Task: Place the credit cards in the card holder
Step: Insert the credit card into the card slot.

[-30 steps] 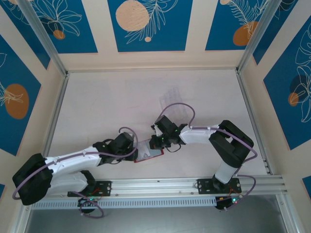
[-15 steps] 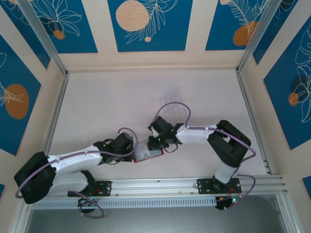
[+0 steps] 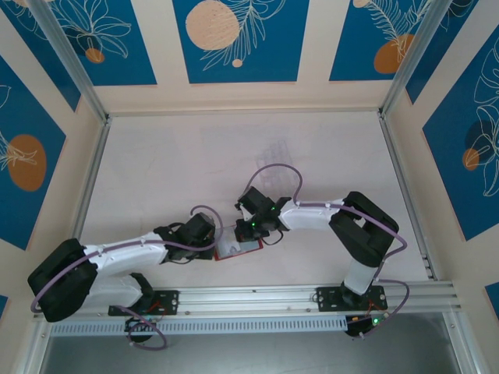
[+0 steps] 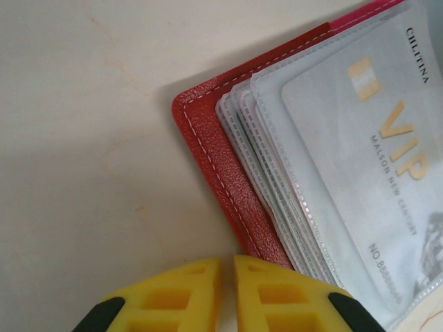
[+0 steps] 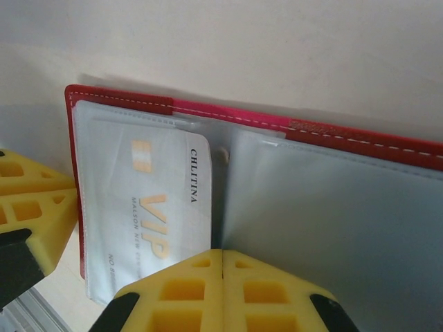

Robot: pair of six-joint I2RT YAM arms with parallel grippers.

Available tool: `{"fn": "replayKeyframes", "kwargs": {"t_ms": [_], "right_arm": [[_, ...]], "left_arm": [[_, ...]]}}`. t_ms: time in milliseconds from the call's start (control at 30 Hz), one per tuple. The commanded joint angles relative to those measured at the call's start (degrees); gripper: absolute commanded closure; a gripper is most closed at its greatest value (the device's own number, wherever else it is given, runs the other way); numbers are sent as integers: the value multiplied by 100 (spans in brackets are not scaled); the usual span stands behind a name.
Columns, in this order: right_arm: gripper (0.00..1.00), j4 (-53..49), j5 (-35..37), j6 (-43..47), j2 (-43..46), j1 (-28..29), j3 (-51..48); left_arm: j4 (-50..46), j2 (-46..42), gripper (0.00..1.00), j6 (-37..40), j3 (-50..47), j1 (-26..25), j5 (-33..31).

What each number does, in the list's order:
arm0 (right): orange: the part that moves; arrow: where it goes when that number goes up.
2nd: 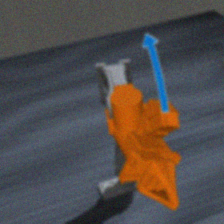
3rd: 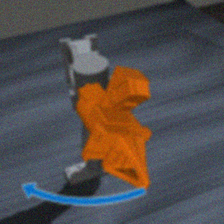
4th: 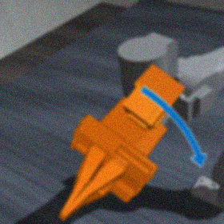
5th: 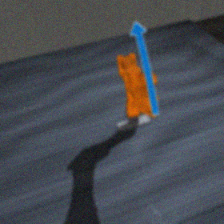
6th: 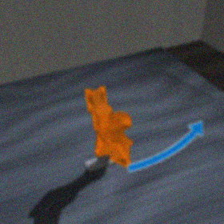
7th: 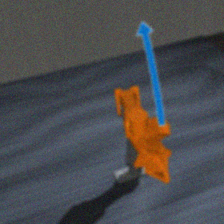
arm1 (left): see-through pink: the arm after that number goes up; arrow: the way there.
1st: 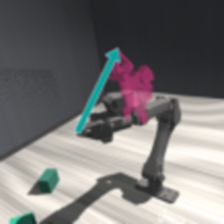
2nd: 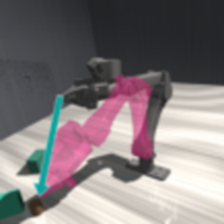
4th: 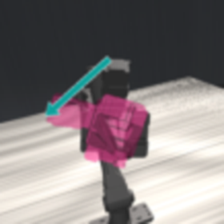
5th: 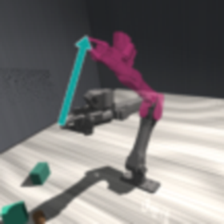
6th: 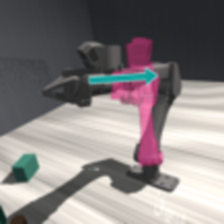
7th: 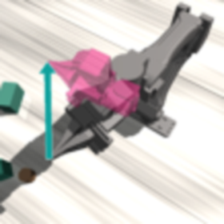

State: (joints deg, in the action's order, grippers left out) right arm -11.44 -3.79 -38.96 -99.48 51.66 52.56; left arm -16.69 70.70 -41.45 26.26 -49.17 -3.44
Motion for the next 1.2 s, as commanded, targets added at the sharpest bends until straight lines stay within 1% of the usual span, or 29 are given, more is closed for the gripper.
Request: {"fn": "replayKeyframes", "kwargs": {"t_ms": [0, 200, 500, 600, 700, 833, 933, 1033, 1167], "right_arm": [[100, 42, -300, -12, -8, 46, 123], [100, 336, -574, -129, -18, 48, 71], [100, 702, -694, -288, -297, 79, 93], [96, 641, -608, -290, -257, 75, 160], [94, 81, -261, -163, -181, 76, 347], [94, -866, 483, -86, 155, -8, 507], [94, -1043, 624, -38, 585, -115, 356], [89, -1319, 804, 77, 880, -143, 393], [76, -1724, 1446, 266, 911, -113, 576]], "left_arm": [[483, 390, 87, 23, -306, 30, 133], [593, 500, 87, 14, -297, 14, 194], [600, 542, 87, 10, -245, -1, 220], [578, 564, 87, 14, -184, -5, 230], [517, 542, 87, -2, -131, -7, 191], [491, 542, 87, -21, -113, -5, 185], [507, 583, 87, -30, -97, -5, 195], [557, 640, 87, -38, -87, -5, 215], [570, 695, 87, -38, -35, -5, 236]]}}
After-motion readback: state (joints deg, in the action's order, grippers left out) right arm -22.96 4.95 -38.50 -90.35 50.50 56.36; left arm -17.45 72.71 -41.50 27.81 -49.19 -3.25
